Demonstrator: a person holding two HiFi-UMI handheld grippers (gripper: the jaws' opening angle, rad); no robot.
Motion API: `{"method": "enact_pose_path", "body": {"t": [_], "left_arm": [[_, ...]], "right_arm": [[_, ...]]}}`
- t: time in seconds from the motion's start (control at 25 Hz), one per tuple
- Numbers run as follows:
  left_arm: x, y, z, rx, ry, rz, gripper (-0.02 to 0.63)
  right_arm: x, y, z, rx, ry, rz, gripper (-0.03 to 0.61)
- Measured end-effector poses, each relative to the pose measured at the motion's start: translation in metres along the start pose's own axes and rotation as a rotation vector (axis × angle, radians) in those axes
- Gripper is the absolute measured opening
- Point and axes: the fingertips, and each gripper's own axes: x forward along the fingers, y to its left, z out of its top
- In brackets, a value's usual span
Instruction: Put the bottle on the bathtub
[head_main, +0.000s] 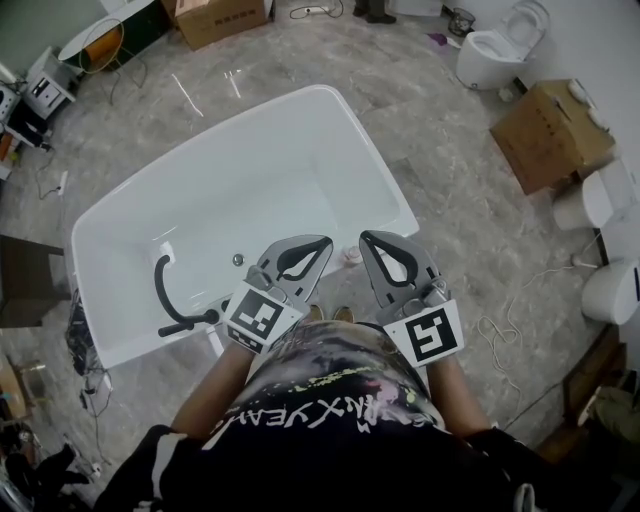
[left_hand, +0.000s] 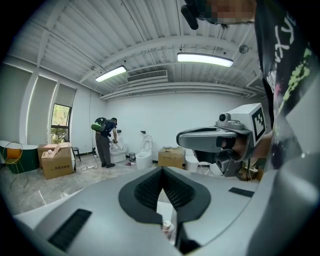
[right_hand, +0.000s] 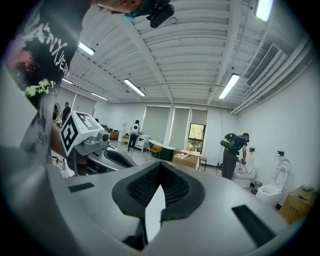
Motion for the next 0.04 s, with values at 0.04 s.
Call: {"method": "enact_pose_path", "body": {"t": [0.04], "left_arm": [[-0.0001, 0.0014, 0.0003, 0.001, 0.000, 0.000, 0.010]], "right_arm": [[0.0008, -0.0003, 0.0010, -0.003, 0.000, 0.000, 0.000]]}}
